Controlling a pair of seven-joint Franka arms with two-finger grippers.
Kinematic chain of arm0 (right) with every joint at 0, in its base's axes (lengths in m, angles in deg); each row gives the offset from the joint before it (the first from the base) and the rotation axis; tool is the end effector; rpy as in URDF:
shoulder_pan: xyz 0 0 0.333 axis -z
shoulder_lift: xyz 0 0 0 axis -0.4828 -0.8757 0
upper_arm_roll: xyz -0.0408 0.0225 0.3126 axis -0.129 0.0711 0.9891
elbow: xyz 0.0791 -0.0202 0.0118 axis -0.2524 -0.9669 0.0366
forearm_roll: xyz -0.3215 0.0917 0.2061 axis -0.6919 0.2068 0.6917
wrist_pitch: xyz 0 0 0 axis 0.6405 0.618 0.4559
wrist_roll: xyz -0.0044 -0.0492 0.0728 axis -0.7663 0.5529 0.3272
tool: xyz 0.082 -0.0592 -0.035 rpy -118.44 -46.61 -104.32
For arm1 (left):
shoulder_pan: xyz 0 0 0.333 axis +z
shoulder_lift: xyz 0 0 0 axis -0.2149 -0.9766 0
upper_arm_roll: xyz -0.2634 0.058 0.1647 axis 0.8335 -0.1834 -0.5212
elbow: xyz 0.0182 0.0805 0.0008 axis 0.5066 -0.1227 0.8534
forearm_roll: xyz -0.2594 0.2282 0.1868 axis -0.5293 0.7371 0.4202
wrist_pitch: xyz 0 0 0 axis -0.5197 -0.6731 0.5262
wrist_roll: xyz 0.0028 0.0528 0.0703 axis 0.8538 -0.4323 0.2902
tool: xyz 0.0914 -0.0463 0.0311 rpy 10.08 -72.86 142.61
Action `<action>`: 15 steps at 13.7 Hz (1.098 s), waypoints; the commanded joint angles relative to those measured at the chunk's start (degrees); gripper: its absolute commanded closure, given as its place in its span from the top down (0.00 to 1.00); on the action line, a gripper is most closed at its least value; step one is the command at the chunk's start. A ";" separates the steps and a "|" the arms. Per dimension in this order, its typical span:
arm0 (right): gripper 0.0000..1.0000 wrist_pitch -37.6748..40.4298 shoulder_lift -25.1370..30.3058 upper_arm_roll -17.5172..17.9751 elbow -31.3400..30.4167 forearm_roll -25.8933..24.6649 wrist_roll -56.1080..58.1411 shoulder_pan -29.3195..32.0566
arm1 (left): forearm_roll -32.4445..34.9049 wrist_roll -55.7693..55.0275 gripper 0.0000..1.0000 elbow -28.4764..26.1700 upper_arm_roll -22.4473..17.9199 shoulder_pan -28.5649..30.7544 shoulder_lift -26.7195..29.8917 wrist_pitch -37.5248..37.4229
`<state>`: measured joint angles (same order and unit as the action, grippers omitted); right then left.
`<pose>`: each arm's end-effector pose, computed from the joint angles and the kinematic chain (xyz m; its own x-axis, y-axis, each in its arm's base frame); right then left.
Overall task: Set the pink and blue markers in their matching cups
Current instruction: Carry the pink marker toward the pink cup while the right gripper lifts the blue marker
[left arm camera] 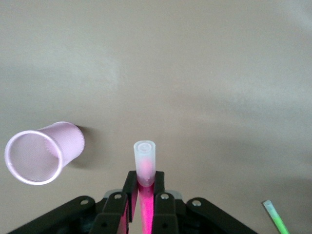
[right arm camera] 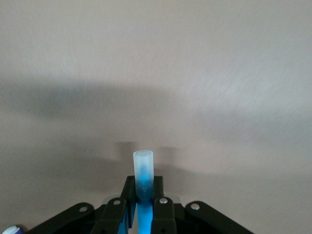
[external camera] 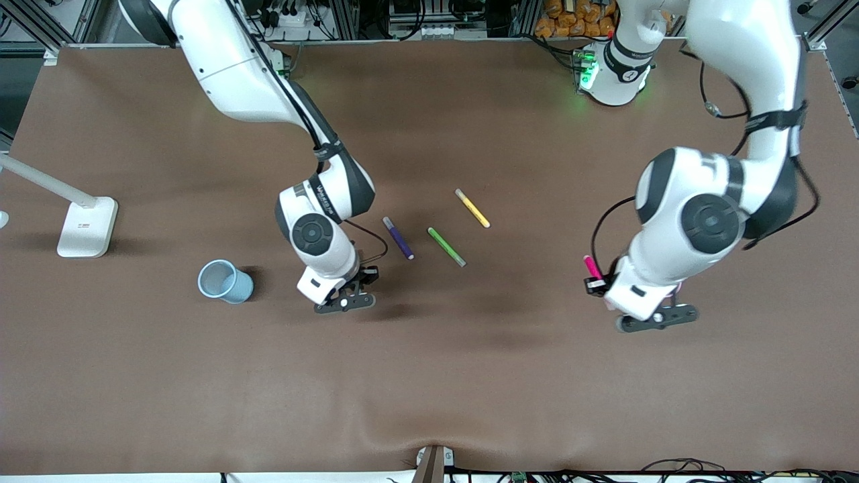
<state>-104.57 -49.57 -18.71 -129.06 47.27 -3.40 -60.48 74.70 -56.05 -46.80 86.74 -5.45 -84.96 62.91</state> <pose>0.6194 0.3293 0.2173 0.9827 0.1827 0.0288 0.1834 -0.9827 -0.0261 0.6689 -0.1870 0.4188 0.9834 0.1762 0.0424 0.1766 -0.9843 -0.0071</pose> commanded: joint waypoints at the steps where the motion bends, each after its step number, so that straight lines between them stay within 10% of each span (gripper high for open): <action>1: 0.00 0.59 1.99 0.81 0.37 -0.74 6.35 3.13 | 0.44 0.12 0.00 -0.53 0.79 4.40 4.21 -0.77; 15: 0.00 1.38 9.89 1.08 3.01 -0.04 28.95 9.55 | 2.54 -2.16 0.00 1.41 -0.70 8.10 6.60 -13.86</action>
<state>-104.26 -41.59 -18.73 -125.92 47.31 22.34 -52.18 75.85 -57.01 -45.39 86.07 1.76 -78.38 50.28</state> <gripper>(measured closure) 0.828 0.828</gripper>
